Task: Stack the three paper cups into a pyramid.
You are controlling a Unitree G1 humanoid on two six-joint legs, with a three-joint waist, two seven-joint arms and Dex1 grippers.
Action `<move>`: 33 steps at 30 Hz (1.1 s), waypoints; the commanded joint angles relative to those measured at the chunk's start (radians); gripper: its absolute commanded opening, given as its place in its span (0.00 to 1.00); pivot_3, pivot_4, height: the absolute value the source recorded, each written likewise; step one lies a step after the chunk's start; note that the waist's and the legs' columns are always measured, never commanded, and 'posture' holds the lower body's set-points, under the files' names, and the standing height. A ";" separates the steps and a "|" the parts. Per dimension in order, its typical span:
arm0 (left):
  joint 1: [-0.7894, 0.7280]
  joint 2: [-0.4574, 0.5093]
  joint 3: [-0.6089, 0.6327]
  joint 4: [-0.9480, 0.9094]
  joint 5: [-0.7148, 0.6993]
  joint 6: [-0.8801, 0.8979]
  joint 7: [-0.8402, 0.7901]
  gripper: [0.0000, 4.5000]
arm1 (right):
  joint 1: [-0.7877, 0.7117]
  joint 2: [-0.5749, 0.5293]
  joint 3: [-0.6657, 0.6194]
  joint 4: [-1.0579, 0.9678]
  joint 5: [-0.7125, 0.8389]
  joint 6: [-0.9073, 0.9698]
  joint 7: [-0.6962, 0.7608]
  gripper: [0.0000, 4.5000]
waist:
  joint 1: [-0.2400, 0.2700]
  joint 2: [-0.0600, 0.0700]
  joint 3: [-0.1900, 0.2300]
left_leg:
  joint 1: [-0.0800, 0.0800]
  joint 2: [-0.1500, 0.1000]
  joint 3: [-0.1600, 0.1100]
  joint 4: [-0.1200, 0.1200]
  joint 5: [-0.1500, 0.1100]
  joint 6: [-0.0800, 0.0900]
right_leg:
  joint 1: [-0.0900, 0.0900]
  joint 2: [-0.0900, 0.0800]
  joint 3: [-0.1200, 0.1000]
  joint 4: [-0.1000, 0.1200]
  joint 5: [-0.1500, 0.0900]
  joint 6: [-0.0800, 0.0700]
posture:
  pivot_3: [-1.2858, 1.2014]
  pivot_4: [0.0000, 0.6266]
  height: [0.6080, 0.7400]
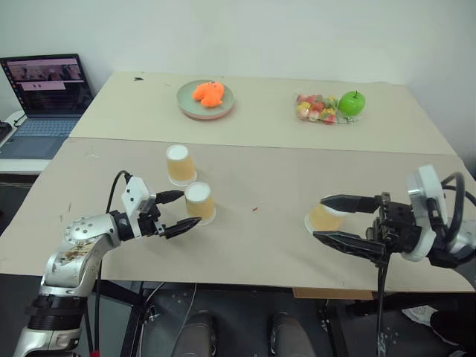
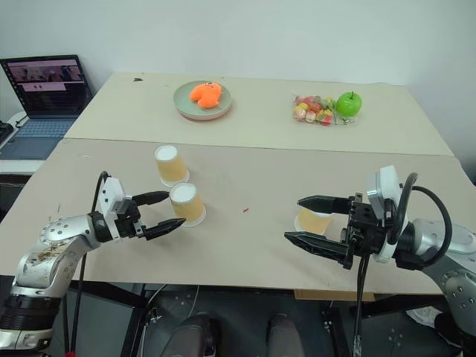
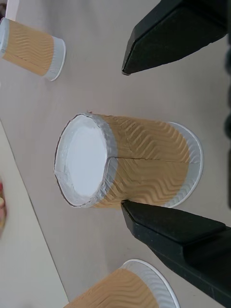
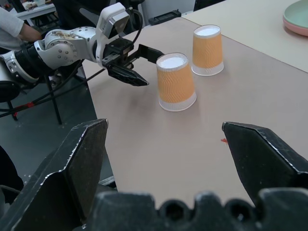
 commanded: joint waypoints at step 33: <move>-0.320 -0.191 -0.074 0.193 0.110 -0.098 0.080 0.54 | 0.008 0.015 -0.031 -0.036 0.025 -0.038 -0.051 1.00 | 0.004 -0.001 0.000 | -0.001 -0.001 0.000 0.001 0.000 0.000 | 0.000 0.000 -0.001 0.000 0.001 0.001 | 0.52 0.24 0.52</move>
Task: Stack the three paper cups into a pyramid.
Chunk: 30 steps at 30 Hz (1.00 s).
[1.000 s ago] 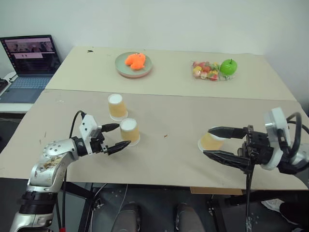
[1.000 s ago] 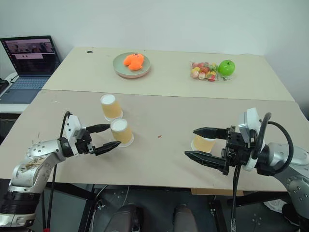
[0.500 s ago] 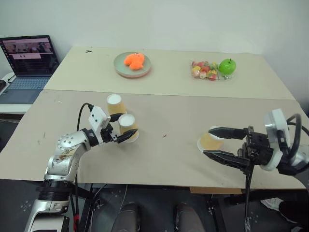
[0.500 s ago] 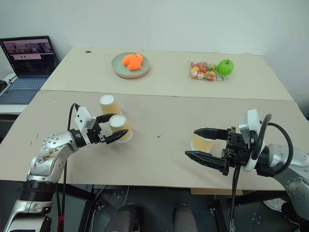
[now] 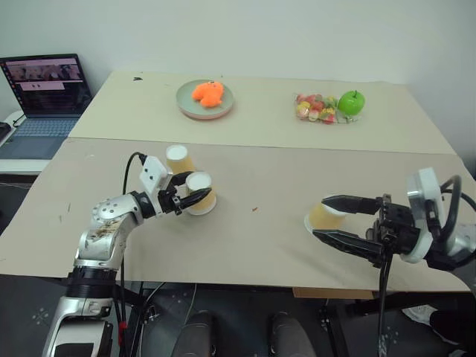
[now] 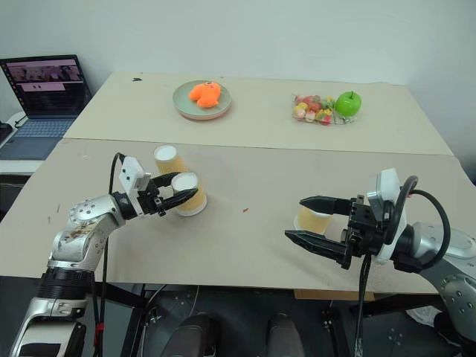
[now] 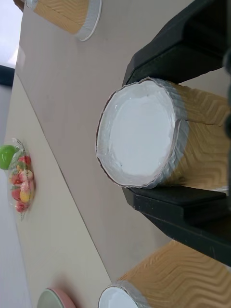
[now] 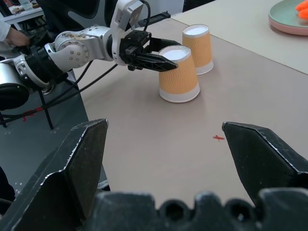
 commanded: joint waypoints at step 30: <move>-0.489 -0.340 -0.182 0.634 0.110 -0.267 -0.273 0.65 | 0.118 -0.028 -0.160 -0.155 0.152 -0.008 -0.138 1.00 | -0.002 -0.002 0.001 | -0.002 -0.001 -0.001 0.001 -0.001 0.002 | 0.000 0.000 0.000 -0.001 0.001 0.001 | 0.52 0.24 0.52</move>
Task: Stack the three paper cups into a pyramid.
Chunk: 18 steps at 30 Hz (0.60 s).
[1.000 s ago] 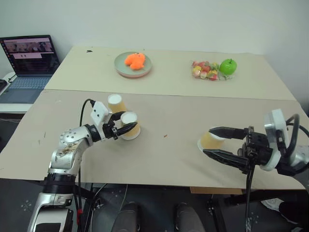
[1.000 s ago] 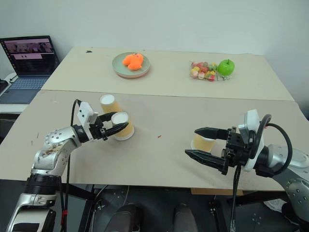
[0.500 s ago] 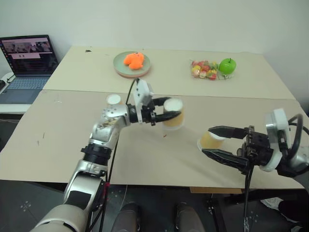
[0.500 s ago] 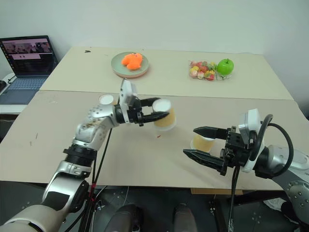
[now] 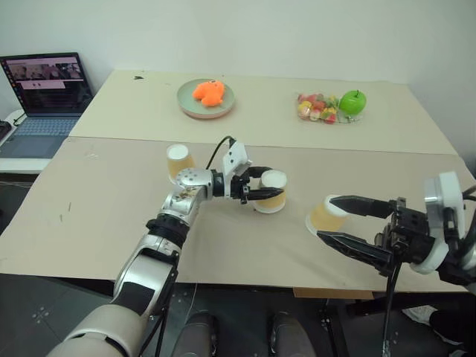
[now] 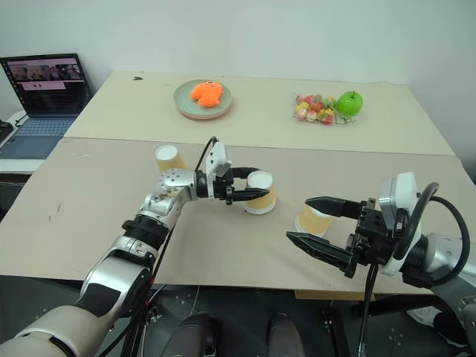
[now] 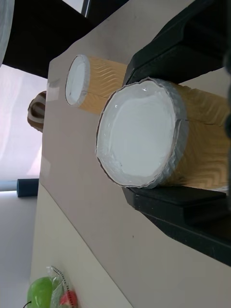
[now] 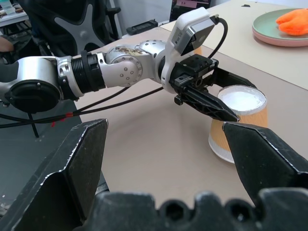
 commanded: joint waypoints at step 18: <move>0.046 0.052 0.199 -0.448 -0.154 0.215 0.195 1.00 | -0.048 -0.026 -0.002 0.031 0.027 -0.013 0.015 1.00 | -0.004 0.000 0.000 | -0.001 0.001 0.000 0.000 0.000 0.000 | -0.002 0.000 0.000 0.000 0.000 0.000 | 0.52 0.24 0.52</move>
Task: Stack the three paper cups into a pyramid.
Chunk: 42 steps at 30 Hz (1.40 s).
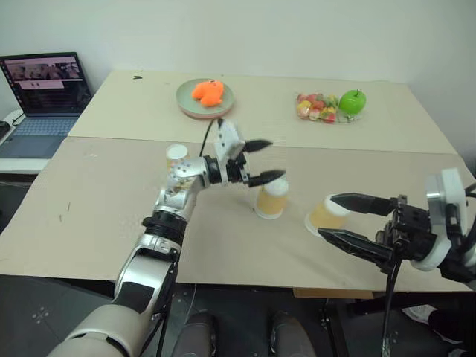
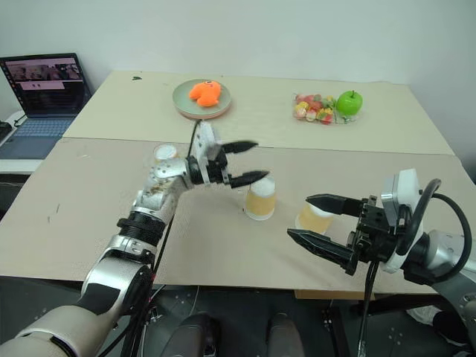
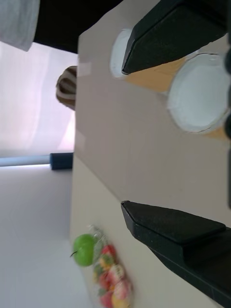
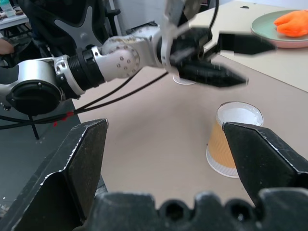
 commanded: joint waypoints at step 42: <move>0.407 0.208 0.241 -0.439 -0.023 0.202 0.560 1.00 | -0.274 0.085 0.152 0.190 -0.154 -0.048 -0.007 1.00 | 0.003 0.000 0.000 | 0.002 0.000 0.000 0.000 0.001 -0.001 | 0.002 0.000 -0.001 0.000 0.001 0.000 | 0.52 0.24 0.52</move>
